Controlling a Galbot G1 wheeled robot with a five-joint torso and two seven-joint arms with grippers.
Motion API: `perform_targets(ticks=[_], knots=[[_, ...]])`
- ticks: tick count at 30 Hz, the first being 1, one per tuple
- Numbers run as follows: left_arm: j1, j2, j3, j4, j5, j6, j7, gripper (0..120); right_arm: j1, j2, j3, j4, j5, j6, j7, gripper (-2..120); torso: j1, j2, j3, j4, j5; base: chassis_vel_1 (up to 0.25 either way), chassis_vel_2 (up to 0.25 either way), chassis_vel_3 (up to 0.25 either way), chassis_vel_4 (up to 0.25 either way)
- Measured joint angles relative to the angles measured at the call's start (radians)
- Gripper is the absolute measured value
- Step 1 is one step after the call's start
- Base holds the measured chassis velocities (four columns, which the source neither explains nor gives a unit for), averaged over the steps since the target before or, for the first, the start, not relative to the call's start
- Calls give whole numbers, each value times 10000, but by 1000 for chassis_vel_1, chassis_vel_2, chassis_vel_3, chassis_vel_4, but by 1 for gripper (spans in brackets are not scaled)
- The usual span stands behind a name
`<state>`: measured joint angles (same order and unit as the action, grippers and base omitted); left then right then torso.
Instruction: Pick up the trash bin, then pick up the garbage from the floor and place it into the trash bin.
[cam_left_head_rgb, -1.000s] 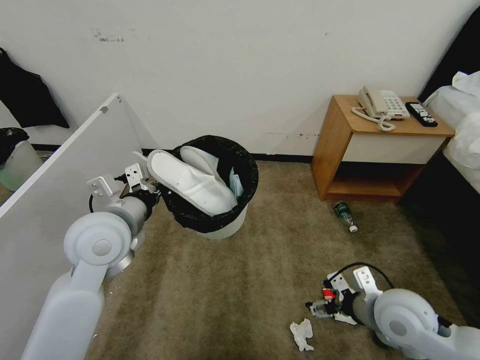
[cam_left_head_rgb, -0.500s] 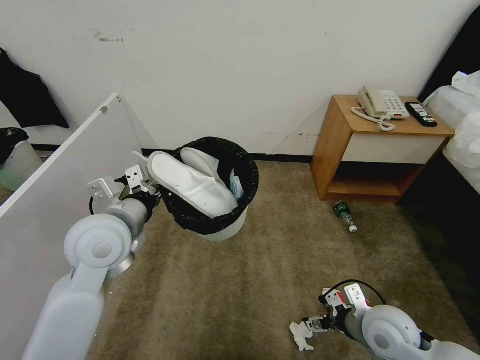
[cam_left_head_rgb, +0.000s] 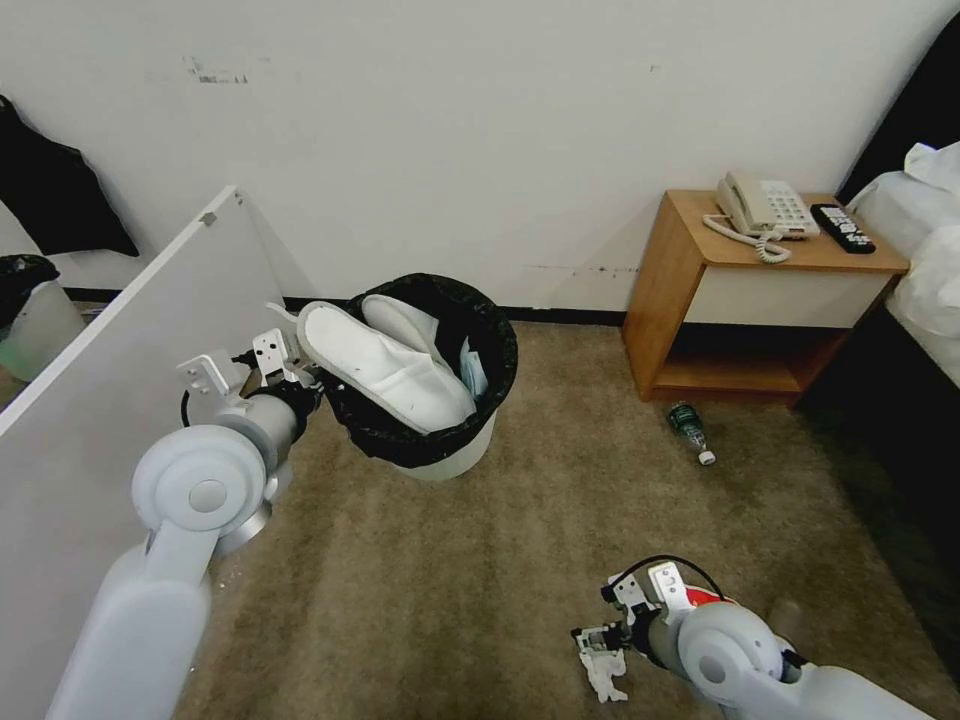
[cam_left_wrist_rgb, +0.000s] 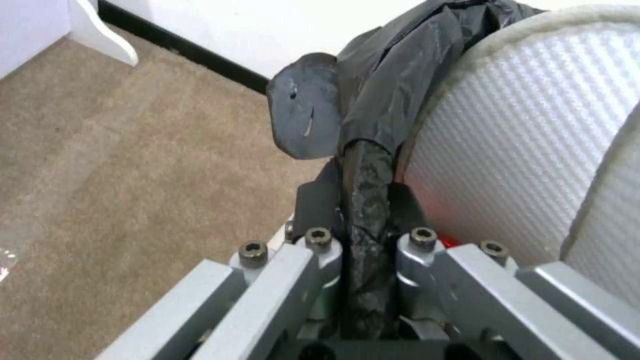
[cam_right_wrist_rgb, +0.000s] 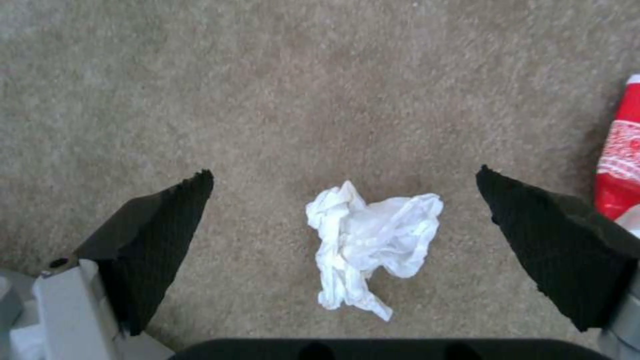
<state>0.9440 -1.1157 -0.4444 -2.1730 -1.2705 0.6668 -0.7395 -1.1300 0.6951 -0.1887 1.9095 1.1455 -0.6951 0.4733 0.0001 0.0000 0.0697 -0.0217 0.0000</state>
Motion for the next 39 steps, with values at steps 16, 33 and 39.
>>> perform_targets(ticks=[16, 33, 39], knots=[[-87, -33, 6, 180, 0, -4, 51, 4, -296, 94, 124, -658, -691, 433, -517, 100, -1, 0, 0, -1, 0, 0, 0, 0, 0], [-47, -48, 2, 111, 17, -7, 44, 4, 1, 517, -246, -1239, -1046, 556, -712, 100, 0, 0, 0, 0, 0, 0, 0, 0, 0], [-15, -38, -17, 78, 21, -8, 37, 4, -163, 523, -247, -1324, -1106, 558, -719, 100, -1, 1, 0, -1, 0, 0, 0, 0, 0]])
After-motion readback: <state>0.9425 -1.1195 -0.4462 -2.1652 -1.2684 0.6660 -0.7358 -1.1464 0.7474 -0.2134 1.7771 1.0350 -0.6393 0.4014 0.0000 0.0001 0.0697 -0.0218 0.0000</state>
